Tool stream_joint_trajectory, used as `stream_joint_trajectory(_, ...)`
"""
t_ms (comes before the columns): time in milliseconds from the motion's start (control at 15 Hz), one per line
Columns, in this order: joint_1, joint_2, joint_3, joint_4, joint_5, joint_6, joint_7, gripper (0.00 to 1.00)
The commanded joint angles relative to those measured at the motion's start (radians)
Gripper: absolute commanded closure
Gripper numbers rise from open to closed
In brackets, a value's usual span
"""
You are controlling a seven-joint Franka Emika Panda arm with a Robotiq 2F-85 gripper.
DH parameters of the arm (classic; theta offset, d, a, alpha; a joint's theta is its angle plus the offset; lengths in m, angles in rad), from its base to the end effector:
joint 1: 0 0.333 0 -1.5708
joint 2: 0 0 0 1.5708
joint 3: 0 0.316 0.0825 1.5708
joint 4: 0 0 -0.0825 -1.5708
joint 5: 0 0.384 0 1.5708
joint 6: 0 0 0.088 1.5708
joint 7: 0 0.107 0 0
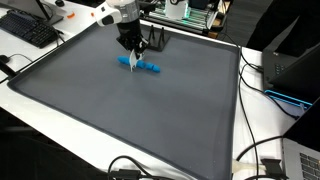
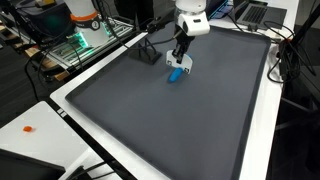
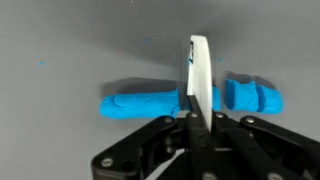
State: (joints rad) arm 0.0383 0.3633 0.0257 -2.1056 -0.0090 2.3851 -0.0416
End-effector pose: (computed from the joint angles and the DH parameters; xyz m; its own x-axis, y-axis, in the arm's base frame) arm 0.5708 0.0364 0.2362 0.9903 0.1108 -0.0833 0.1106 -0.9938 -0.0070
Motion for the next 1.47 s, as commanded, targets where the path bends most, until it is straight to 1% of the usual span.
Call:
stream_joint_trajectory(0,0.001,-0.016,0.002,-0.019,-0.005,-0.032,0.010,0.99)
stream_joint_trajectory(400,0.001,-0.055,-0.002,-0.014,-0.013,-0.098,0.016,0.99)
stream_joint_trajectory(733,0.001,-0.094,-0.008,-0.003,-0.031,-0.124,0.014,0.99)
stream_joint_trajectory(933,0.000,-0.106,-0.016,0.005,-0.060,-0.122,0.013,0.99)
stream_joint_trajectory(1400,-0.010,-0.087,-0.031,0.009,-0.101,-0.089,0.002,0.99)
